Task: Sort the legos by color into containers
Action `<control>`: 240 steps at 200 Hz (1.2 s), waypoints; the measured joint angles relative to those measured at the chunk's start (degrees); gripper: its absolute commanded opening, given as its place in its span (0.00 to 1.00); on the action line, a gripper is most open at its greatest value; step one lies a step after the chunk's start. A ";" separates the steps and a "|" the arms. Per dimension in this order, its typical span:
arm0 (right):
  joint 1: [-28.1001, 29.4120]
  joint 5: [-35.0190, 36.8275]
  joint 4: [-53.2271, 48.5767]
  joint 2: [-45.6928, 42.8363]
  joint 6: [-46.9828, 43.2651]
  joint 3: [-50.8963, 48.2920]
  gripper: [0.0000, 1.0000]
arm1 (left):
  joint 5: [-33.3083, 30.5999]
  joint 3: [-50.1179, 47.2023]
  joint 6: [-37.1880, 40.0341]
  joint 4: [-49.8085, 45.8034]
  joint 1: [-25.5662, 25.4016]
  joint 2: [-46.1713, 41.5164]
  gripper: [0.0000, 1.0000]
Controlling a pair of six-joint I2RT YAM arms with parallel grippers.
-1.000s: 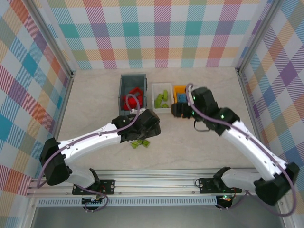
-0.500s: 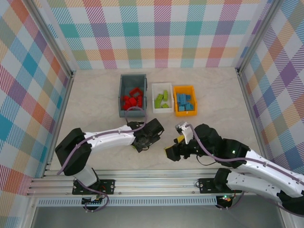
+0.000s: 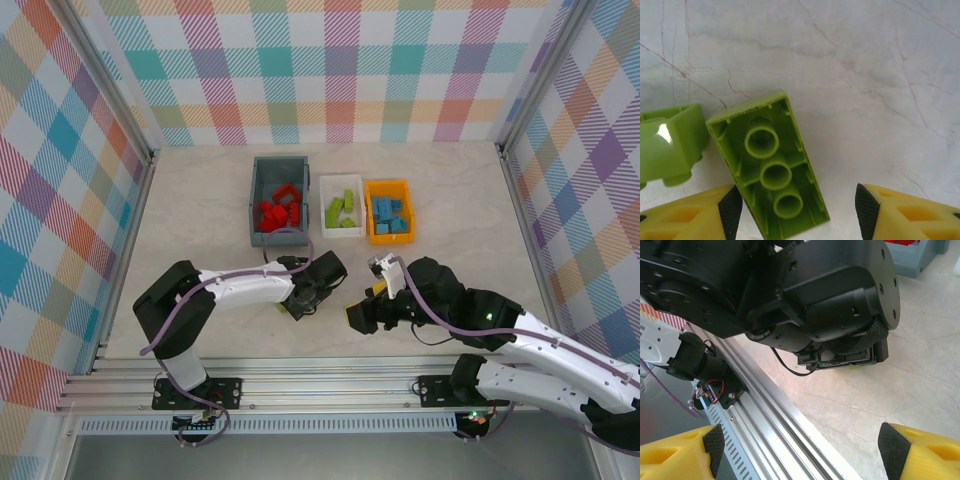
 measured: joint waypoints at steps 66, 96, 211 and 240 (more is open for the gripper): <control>0.00 0.83 0.11 0.02 0.98 -0.02 0.80 | -0.26 0.00 1.11 0.42 0.15 1.84 0.40; 0.00 3.91 -0.17 -0.26 2.10 0.04 0.79 | -1.05 1.18 3.30 0.00 0.13 1.90 0.33; 0.00 26.64 -0.44 -1.51 4.46 8.72 0.78 | 2.27 50.73 35.82 -9.55 8.50 21.46 0.34; 0.00 28.00 1.01 1.40 3.23 10.34 0.79 | 5.31 60.72 42.05 -11.91 12.96 31.87 0.36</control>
